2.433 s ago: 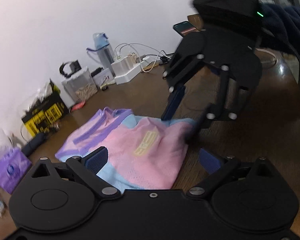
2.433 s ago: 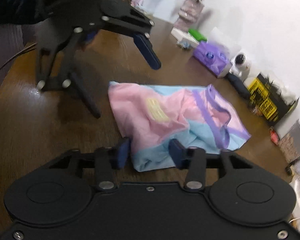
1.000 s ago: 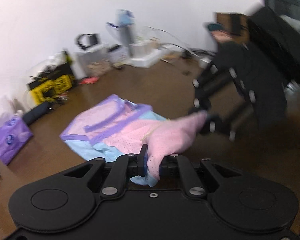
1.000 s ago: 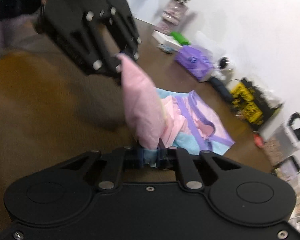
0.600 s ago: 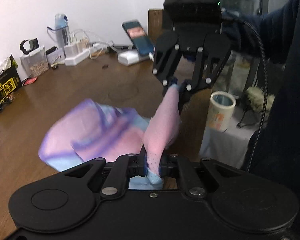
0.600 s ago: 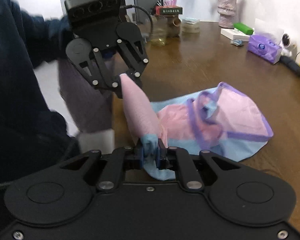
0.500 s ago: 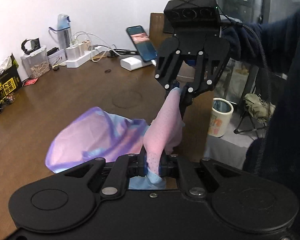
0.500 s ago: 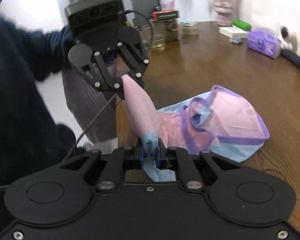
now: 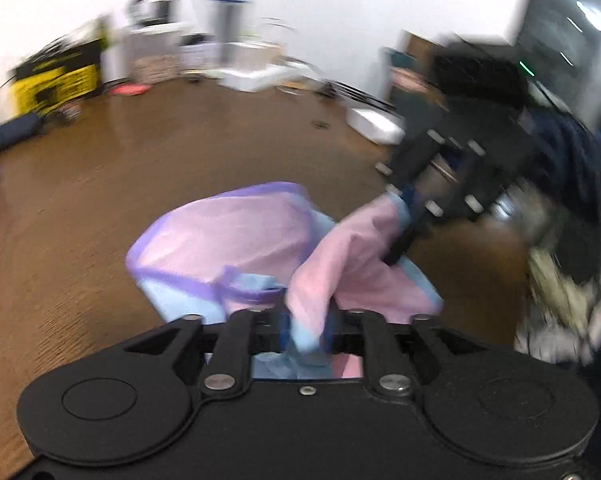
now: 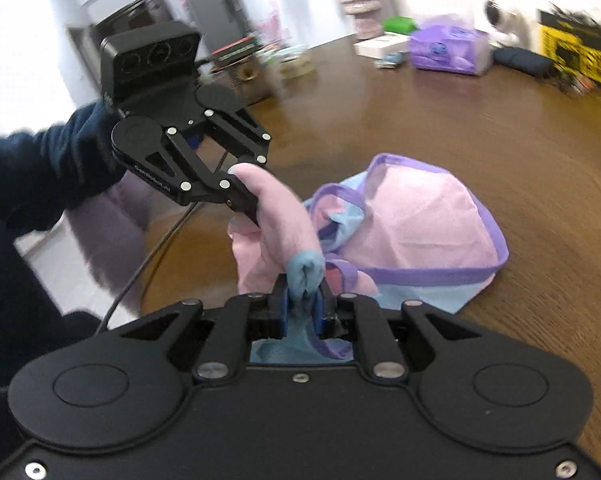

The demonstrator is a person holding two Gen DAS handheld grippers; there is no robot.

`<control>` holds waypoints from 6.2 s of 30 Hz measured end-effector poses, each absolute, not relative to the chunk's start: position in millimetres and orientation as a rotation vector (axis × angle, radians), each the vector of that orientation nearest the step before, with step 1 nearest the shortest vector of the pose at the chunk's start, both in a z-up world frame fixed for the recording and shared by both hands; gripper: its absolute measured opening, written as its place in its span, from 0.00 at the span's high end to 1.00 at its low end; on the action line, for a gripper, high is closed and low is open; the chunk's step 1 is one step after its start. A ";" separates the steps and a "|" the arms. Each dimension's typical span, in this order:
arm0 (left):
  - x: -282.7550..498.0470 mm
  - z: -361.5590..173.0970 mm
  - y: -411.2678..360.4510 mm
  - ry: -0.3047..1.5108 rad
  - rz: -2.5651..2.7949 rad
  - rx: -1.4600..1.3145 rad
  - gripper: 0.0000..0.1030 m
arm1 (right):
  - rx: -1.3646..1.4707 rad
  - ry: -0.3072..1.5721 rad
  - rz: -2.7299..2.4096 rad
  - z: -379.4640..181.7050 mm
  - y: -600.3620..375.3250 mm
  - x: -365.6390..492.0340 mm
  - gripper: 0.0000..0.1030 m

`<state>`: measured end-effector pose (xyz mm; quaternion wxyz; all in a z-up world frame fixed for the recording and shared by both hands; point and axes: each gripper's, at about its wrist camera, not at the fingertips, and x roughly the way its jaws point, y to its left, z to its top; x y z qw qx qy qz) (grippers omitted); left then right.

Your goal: Fold clothes

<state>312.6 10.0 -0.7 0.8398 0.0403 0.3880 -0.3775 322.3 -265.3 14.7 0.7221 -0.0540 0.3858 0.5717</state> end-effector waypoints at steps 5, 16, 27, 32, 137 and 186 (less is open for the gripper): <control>337.6 -9.4 13.4 0.845 -0.648 -0.052 0.30 | -0.038 0.874 1.144 -2.6 -274.7 338.9 0.77; 311.1 -15.1 2.1 0.812 -0.423 -0.037 0.29 | 0.005 0.734 0.892 24.7 -279.4 303.8 0.28; 291.8 -23.4 -11.7 0.789 -0.208 -0.078 0.27 | -0.253 0.686 0.566 -5.2 -215.0 304.3 0.27; 273.6 6.9 -10.2 0.731 -0.232 -0.121 0.22 | -0.278 0.665 0.533 -9.0 -214.0 305.6 0.25; 248.6 -34.1 -23.8 0.521 -0.474 0.261 0.98 | -0.532 0.628 1.039 -6.8 -220.7 350.8 0.96; 193.9 -40.0 -35.4 0.442 -0.545 0.582 0.97 | -0.803 0.445 1.316 36.4 -172.2 298.7 0.98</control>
